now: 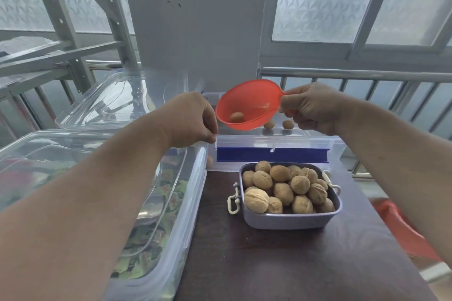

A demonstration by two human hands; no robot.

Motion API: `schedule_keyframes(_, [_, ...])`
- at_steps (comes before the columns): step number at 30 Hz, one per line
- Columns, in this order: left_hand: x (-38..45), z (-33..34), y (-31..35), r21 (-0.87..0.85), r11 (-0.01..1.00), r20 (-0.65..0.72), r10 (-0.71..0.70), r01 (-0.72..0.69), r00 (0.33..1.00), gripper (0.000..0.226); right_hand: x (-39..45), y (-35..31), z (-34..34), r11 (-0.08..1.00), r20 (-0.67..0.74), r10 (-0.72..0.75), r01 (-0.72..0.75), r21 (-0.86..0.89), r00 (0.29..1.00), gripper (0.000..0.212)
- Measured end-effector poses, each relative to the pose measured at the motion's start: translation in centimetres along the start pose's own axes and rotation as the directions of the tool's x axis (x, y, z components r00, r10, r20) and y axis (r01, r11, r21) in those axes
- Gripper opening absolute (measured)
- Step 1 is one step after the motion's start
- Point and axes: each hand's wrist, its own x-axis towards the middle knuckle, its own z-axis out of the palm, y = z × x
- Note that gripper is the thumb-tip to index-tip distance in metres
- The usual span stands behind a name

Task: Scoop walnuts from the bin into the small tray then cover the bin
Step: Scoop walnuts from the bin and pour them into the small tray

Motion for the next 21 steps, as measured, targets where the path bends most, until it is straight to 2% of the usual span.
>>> schedule_keyframes(2, [0.0, 0.0, 0.0, -0.009, 1.000, 0.003, 0.000, 0.000, 1.000, 0.010, -1.8, 0.2, -0.8, 0.999, -0.043, -0.023, 0.024, 0.041, 0.999, 0.011])
schedule_keyframes(7, [-0.1, 0.1, 0.2, 0.030, 1.000, -0.018, 0.011, -0.010, 1.000, 0.010, -7.2, 1.7, -2.3, 0.993, -0.133, -0.056, 0.070, 0.099, 0.989, 0.016])
schedule_keyframes(11, [-0.1, 0.5, 0.3, 0.046, 0.999, -0.053, 0.016, -0.014, 0.998, 0.009, -11.4, 3.6, -3.4, 0.990, -0.264, -0.095, 0.120, 0.079, 0.960, 0.041])
schedule_keyframes(14, [-0.2, 0.5, 0.4, 0.031, 0.999, -0.070, 0.017, -0.015, 0.997, 0.009, -14.0, 4.8, -4.0, 0.981, -0.334, -0.161, 0.189, 0.053, 0.929, 0.051])
schedule_keyframes(17, [-0.3, 0.7, 0.5, 0.017, 1.000, -0.081, 0.018, -0.016, 0.997, 0.009, -16.3, 5.6, -4.2, 0.963, -0.355, -0.269, 0.252, -0.093, 0.895, 0.062])
schedule_keyframes(21, [-0.3, 0.9, 0.8, 0.026, 0.999, -0.095, 0.024, -0.022, 0.995, 0.008, -17.8, 6.4, -3.7, 0.910, -0.376, -0.357, 0.228, -0.346, 0.855, 0.076])
